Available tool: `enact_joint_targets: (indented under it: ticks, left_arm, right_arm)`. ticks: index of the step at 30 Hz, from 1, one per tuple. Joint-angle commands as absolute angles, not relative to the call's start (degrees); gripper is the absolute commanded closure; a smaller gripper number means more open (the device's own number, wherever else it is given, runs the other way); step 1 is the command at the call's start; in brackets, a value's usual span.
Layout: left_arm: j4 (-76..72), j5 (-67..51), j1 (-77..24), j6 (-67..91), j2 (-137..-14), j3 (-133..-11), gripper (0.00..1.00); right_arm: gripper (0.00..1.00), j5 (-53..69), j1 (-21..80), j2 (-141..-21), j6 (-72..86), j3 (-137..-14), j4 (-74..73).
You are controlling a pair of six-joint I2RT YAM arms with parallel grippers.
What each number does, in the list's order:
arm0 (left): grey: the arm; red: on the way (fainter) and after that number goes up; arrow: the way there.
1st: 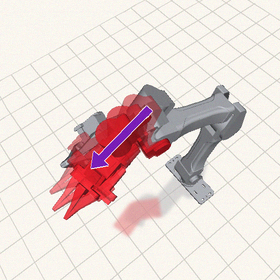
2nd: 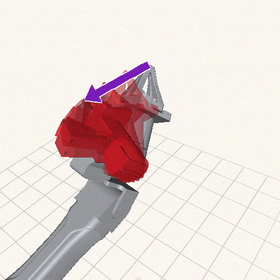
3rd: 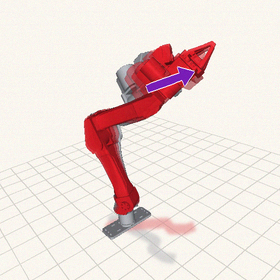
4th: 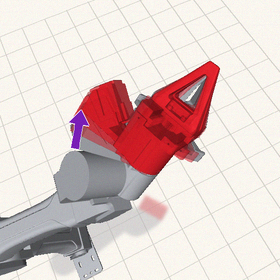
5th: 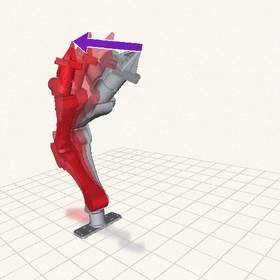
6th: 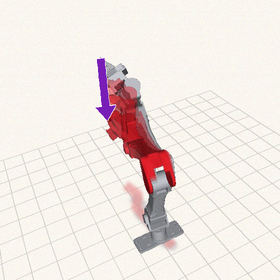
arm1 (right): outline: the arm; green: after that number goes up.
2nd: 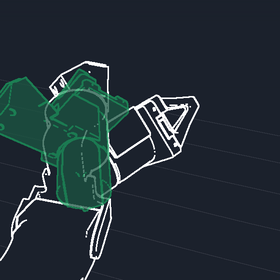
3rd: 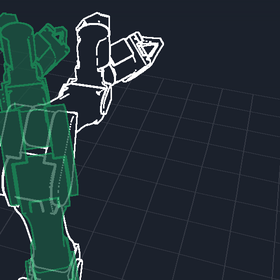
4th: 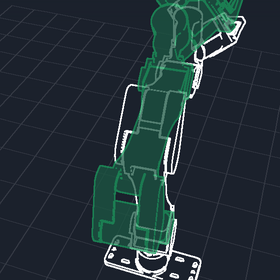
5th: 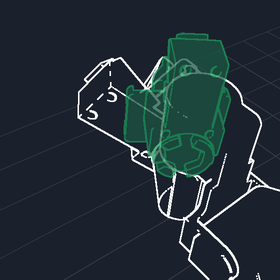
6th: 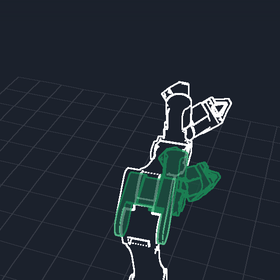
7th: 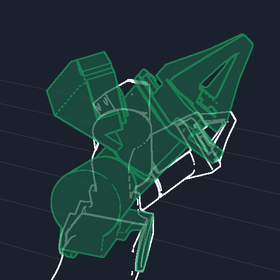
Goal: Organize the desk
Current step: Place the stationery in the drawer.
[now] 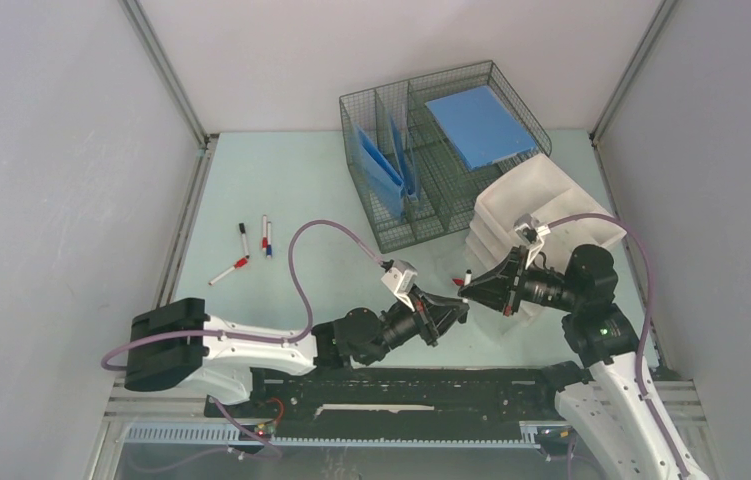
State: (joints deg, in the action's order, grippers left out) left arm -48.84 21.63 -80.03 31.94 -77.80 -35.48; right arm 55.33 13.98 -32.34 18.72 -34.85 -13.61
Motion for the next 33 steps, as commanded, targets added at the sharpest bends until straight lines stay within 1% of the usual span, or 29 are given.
enact_joint_targets:
  ticks: [1,2,4,5,6,8,10,13,15,16,18,24,33]
  left_arm:
    - [-51.5,22.9,-80.5,30.1,-76.9,-37.0,0.87]
    - [-51.1,22.6,-80.4,30.1,-76.5,-36.7,0.81]
    - [-49.3,21.9,-80.5,28.9,-75.2,-36.0,0.61]
    - [-48.2,21.3,-80.5,28.0,-74.4,-35.5,0.53]
    - [-47.1,20.8,-80.5,26.9,-73.3,-34.9,0.48]
    - [-45.0,21.2,-80.4,25.4,-70.9,-32.8,0.4]
    - [-42.5,24.1,-80.3,24.6,-67.8,-30.7,0.31]
    - [-36.8,29.3,-80.4,23.8,-61.6,-27.8,0.23]
    - [-32.3,33.2,-80.3,23.8,-57.8,-26.3,0.18]
    - [-29.9,35.1,-80.3,24.0,-56.1,-25.6,0.16]
    - [-25.2,38.3,-80.2,24.4,-52.9,-24.4,0.12]
    - [-16.4,45.0,-78.6,27.7,-45.3,-21.4,0.1]
    - [-11.9,44.3,-73.4,35.7,-36.6,-15.3,0.1]
  right_arm:
    - [1.0,56.2,14.3,-32.0,17.6,-35.0,-10.9]
    - [1.0,55.2,14.3,-31.7,16.8,-35.0,-11.2]
    - [1.0,53.9,14.3,-31.1,14.0,-35.2,-12.2]
    - [1.0,53.2,14.2,-30.8,11.5,-35.6,-13.2]
    - [1.0,52.5,14.1,-30.7,9.6,-36.0,-14.4]
    - [1.0,51.4,14.0,-30.6,3.5,-37.2,-17.9]
    - [1.0,49.0,14.1,-30.3,-3.2,-37.9,-21.1]
    - [1.0,45.8,14.2,-29.9,-17.4,-38.8,-27.6]
    - [1.0,40.8,14.1,-30.2,-19.6,-38.9,-28.8]
    - [0.99,40.4,13.7,-30.5,-22.1,-39.5,-30.2]
    - [0.97,38.5,13.3,-31.1,-23.3,-39.7,-31.3]
    - [0.94,31.4,13.0,-34.6,-23.9,-39.7,-31.2]
    - [0.8,23.8,14.6,-39.8,-23.8,-38.9,-30.1]
